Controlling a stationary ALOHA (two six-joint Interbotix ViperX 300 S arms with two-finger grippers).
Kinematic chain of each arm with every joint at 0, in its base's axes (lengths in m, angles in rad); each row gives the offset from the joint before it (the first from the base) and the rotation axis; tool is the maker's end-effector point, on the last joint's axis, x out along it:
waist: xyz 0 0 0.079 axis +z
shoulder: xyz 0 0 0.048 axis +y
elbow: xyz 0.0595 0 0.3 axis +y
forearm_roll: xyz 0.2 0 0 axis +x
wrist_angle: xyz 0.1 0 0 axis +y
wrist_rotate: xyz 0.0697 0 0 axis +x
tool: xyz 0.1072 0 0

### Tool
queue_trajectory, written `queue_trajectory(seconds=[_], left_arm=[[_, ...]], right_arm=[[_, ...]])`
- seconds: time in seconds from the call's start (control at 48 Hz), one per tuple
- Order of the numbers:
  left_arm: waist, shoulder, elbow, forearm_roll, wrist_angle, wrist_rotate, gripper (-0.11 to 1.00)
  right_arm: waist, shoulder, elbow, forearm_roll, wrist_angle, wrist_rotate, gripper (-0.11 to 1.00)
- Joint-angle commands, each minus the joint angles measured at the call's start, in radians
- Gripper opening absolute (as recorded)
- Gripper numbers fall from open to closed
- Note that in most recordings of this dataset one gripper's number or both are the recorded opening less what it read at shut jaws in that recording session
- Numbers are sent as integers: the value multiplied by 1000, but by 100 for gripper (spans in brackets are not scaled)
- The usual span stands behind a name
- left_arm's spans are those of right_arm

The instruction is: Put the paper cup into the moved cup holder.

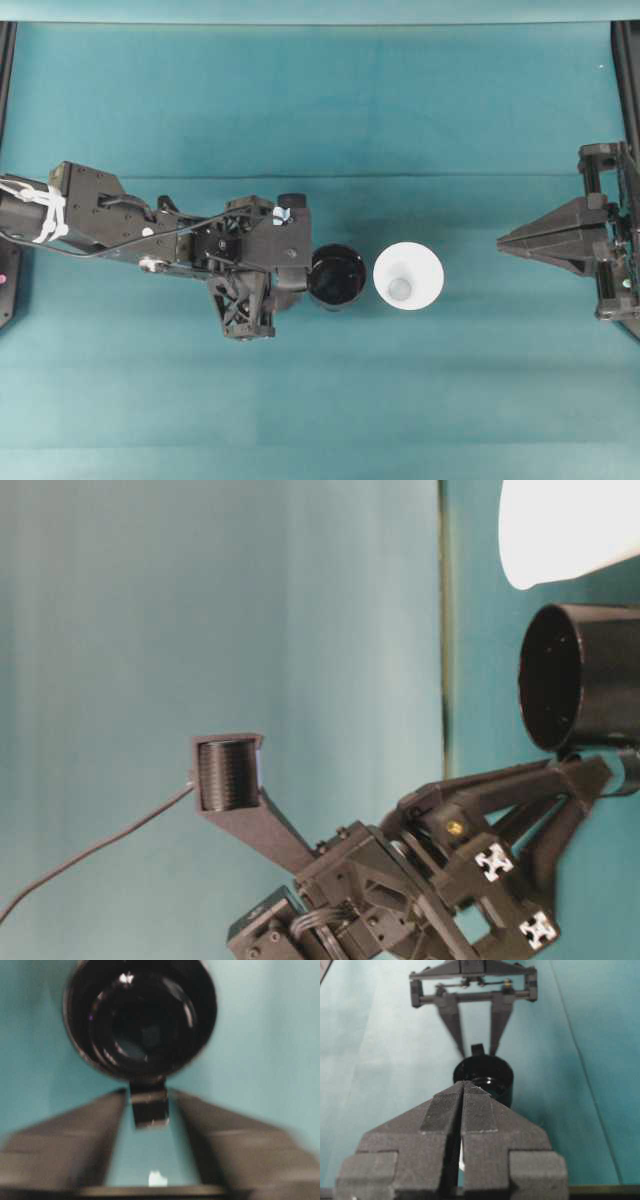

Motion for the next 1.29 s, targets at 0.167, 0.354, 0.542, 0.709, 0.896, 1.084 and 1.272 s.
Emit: queue_trajectory(seconds=[0.167, 0.354, 0.542, 0.709, 0.896, 1.084, 1.272], left_arm=[[0, -8, -11, 2, 9, 3, 86], [0, -23, -6, 3, 11, 6, 85], [-6, -71, 17, 2, 25, 3, 85], [-21, -112, 52, 3, 46, -2, 87], [-57, -132, 89, 2, 51, -6, 88], [-69, -156, 107, 3, 49, -8, 89], [-69, -183, 121, 3, 49, -8, 89]], right_arm=[[-2, 6, -25, 3, -3, 11, -4], [-15, 17, -31, 15, 52, 38, -4], [-60, 89, -101, 15, 224, 144, -2], [-71, 227, -213, 14, 387, 172, 3], [-72, 419, -357, 15, 541, 198, 27], [-72, 565, -469, 12, 606, 225, 77], [-83, 630, -514, -6, 640, 232, 94]])
